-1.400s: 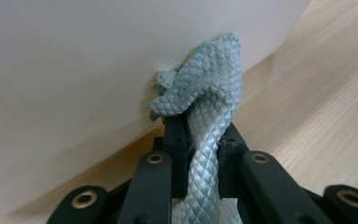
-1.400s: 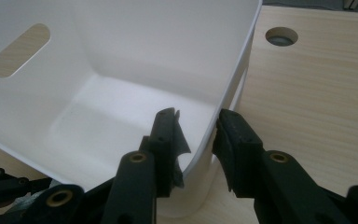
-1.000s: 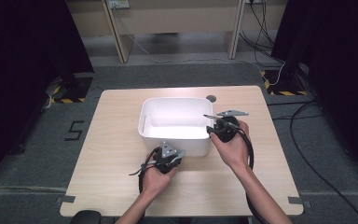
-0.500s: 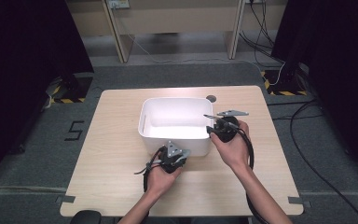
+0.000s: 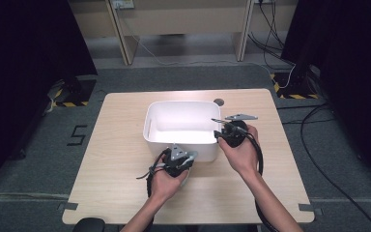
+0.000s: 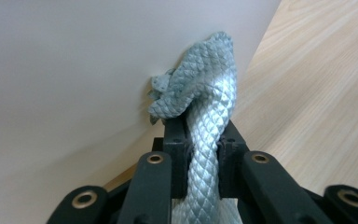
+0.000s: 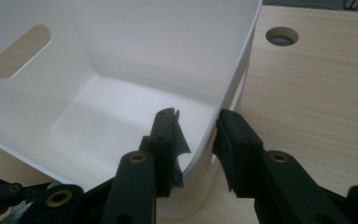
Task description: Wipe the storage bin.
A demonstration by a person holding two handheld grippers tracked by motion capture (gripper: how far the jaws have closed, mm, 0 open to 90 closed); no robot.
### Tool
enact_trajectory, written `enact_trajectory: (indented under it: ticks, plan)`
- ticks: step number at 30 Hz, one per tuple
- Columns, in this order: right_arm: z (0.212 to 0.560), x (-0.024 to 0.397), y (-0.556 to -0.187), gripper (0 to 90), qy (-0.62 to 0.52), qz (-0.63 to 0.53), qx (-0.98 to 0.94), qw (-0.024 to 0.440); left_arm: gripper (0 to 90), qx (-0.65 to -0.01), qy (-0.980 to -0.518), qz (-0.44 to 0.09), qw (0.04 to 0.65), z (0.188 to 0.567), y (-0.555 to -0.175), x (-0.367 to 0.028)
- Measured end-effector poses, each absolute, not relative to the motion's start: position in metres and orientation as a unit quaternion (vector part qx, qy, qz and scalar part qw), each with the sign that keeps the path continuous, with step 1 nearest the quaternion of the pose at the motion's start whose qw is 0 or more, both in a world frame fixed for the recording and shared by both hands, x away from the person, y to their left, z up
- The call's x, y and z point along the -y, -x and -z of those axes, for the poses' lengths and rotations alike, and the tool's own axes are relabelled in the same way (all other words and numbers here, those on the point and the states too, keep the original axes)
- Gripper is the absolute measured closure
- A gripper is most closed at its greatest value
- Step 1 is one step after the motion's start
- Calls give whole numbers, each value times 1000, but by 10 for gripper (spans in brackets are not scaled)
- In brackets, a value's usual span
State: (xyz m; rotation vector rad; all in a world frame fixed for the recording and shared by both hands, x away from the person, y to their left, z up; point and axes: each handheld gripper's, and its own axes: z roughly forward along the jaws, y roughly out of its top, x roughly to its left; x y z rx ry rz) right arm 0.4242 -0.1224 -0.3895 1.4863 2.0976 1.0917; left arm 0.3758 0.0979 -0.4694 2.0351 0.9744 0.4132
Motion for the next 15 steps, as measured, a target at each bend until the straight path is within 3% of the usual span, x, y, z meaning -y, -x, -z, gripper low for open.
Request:
enact_trajectory:
  ticks: [15]
  plan:
    - [390,122,-424,684,-525,-385,-739,174,784,-381,-791,-184,443,436,-370,-101]
